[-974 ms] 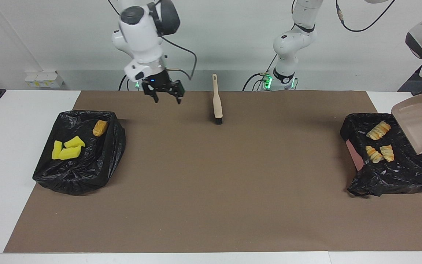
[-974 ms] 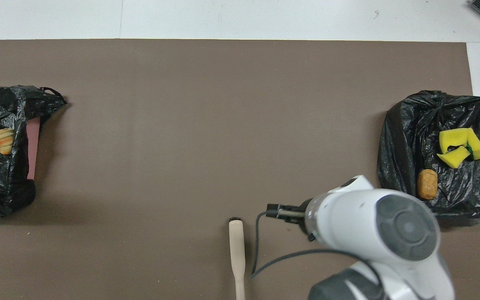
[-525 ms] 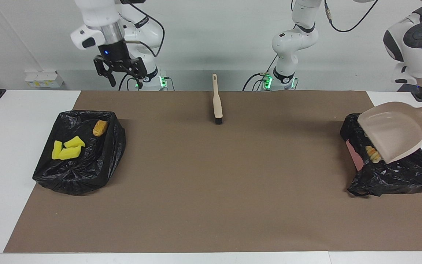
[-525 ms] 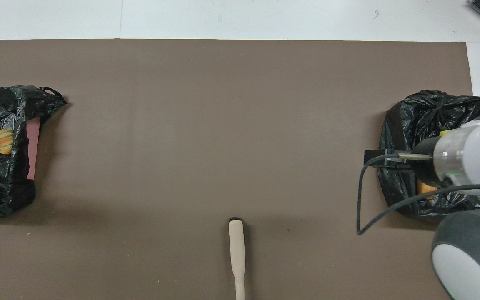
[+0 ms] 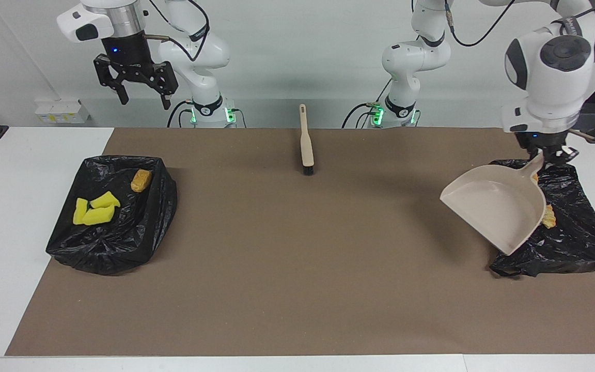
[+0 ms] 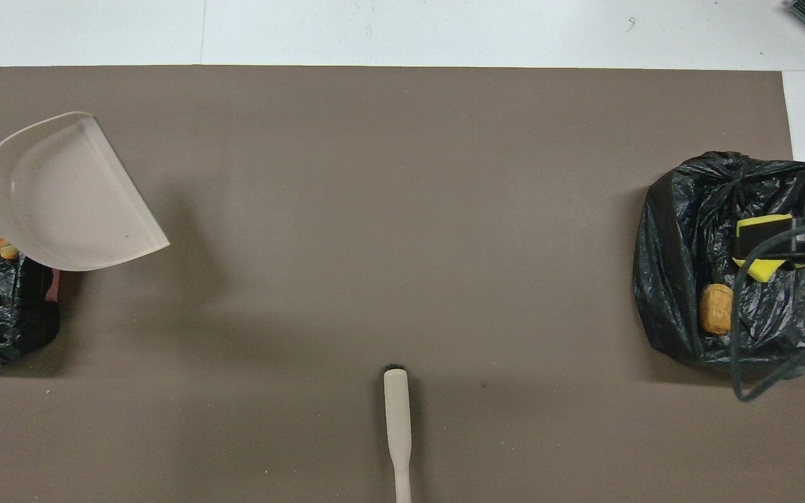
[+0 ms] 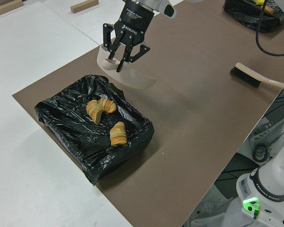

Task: Sweep and dump trash in bin
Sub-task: 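Carry the empty dustpan back to the table centre with the left gripper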

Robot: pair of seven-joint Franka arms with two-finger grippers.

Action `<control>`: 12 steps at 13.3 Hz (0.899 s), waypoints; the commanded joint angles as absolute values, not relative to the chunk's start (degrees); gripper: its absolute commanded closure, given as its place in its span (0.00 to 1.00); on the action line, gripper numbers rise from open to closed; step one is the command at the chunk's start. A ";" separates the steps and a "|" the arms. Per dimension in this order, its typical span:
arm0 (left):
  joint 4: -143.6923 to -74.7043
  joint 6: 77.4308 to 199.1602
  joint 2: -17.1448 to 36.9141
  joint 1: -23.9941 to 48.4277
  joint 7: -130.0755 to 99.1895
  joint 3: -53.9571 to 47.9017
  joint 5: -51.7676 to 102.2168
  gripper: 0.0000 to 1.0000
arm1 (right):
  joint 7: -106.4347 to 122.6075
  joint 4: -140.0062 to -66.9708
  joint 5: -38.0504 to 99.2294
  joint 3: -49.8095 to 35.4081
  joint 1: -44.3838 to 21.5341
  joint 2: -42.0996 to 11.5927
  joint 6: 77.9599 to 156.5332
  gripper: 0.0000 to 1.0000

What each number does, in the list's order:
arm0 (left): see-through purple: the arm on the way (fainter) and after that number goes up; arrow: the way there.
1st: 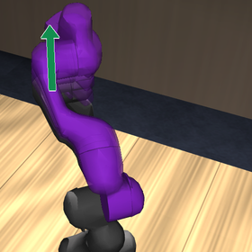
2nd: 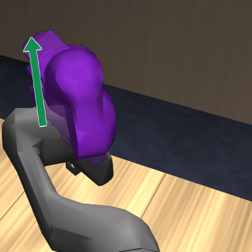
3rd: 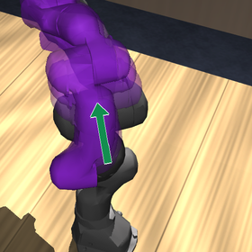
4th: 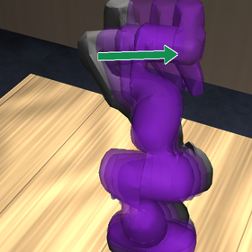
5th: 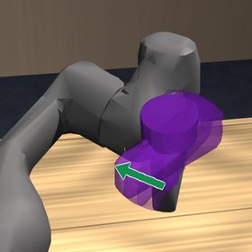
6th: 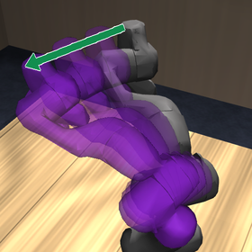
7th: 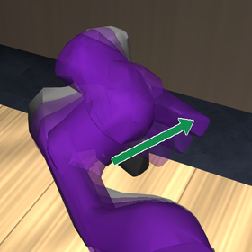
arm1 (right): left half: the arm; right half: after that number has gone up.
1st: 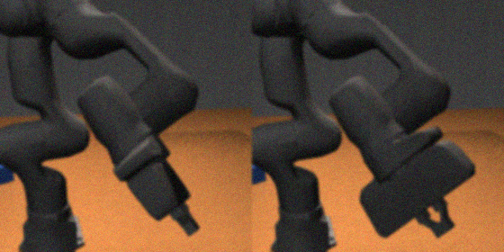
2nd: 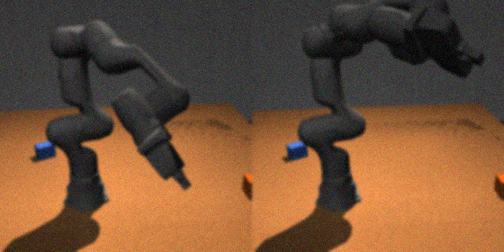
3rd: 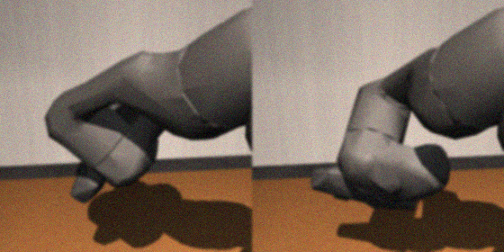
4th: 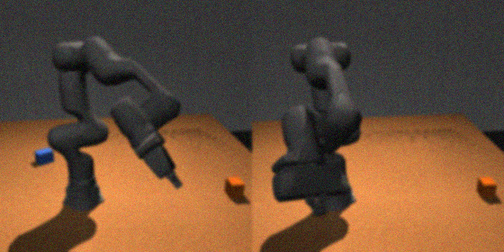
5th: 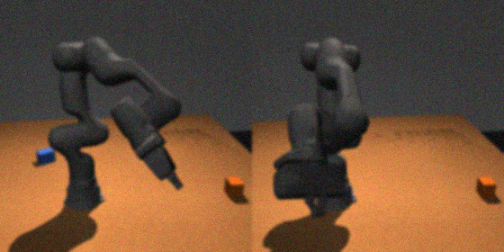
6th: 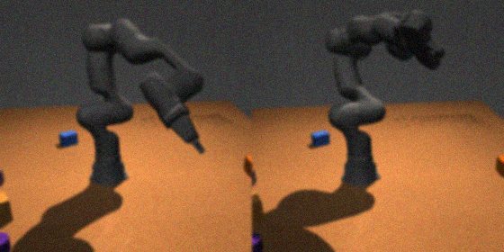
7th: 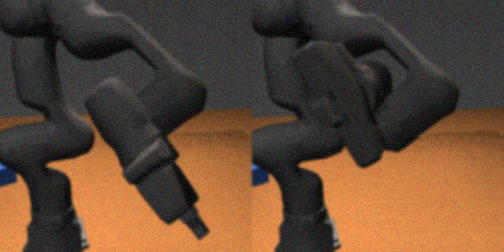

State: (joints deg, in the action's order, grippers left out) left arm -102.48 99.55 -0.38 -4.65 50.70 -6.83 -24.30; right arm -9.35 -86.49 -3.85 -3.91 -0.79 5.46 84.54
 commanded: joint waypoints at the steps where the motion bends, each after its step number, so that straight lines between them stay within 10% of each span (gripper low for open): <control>1: -104.06 97.39 -2.55 0.07 37.24 -5.98 -17.34 1.00 | -6.86 -84.11 -4.04 -4.13 -0.09 4.22 82.53 0.00; 12: -104.76 103.16 1.66 19.85 -7.53 -5.98 1.85 1.00 | -7.56 -79.02 -1.93 -2.81 0.44 0.27 79.28 0.00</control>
State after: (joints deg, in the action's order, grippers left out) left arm -103.89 99.26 -0.02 15.86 -2.60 -7.06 1.10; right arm -8.64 -81.51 -3.34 -2.86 -0.31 1.87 80.86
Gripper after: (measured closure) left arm 0.683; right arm 0.000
